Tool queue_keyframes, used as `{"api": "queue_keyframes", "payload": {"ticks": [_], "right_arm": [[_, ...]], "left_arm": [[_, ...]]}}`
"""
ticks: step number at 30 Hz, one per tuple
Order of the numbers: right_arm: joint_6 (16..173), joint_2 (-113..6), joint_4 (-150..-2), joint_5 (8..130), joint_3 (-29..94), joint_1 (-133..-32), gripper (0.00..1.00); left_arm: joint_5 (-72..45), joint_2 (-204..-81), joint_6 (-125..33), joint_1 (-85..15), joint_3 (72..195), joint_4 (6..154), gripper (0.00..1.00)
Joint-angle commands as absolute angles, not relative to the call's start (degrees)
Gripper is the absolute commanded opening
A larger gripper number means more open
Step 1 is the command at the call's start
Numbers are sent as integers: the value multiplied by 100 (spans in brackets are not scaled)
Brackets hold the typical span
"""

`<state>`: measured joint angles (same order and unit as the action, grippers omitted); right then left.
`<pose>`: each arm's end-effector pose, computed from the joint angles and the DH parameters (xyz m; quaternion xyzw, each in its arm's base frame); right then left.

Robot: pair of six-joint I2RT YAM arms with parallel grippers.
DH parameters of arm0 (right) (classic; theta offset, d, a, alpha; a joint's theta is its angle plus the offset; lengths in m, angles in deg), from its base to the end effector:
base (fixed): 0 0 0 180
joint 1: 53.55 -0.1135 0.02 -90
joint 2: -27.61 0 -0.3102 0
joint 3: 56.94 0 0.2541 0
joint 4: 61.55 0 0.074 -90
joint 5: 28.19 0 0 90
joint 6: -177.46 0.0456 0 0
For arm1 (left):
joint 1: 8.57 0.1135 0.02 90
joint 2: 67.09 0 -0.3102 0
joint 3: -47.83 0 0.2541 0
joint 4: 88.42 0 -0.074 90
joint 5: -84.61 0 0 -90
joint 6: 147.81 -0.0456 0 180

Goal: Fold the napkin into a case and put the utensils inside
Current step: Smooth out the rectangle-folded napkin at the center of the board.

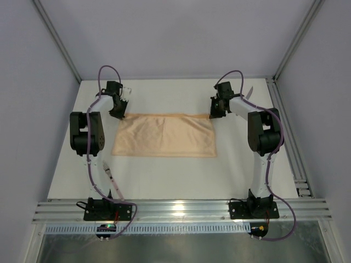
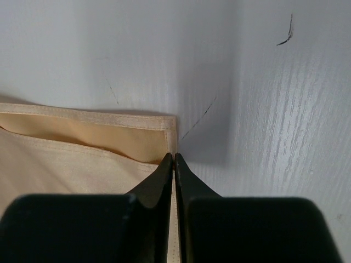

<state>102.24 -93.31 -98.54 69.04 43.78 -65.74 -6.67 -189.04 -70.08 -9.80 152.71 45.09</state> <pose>0.4704 0.1075 0.1917 0.0038 0.9575 0.1245 0.2600 0.4802 -0.0113 0.1950 0.1170 0.9664 0.0112 0.2287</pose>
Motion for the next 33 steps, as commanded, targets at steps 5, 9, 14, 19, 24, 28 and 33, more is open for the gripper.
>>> {"api": "queue_keyframes", "payload": {"ticks": [5, 9, 14, 19, 24, 28, 33], "right_arm": [[10143, -9192, -9736, 7025, 4443, -6559, 4], [10143, -9052, -9701, 6929, 4434, -6568, 4], [10117, -8893, -9613, 6920, 4408, -6559, 4], [10065, -8796, -9621, 6946, 4408, -6559, 4], [9994, -8770, -9710, 6744, 4338, -6568, 25], [10011, -8857, -9762, 6744, 4276, -6559, 31], [10082, -9025, -9780, 6911, 4162, -6559, 30]], "left_arm": [[-899, -18987, -6914, -918, 15395, 4585, 0], [-917, -18794, -6888, -918, 15334, 4576, 0], [-882, -18635, -6923, -918, 15246, 4611, 0], [-882, -18609, -6897, -918, 15237, 4585, 5], [-821, -18591, -6897, -918, 15237, 4567, 8], [-794, -18556, -6897, -918, 15228, 4576, 9], [-768, -18521, -6888, -918, 15228, 4585, 8]]}}
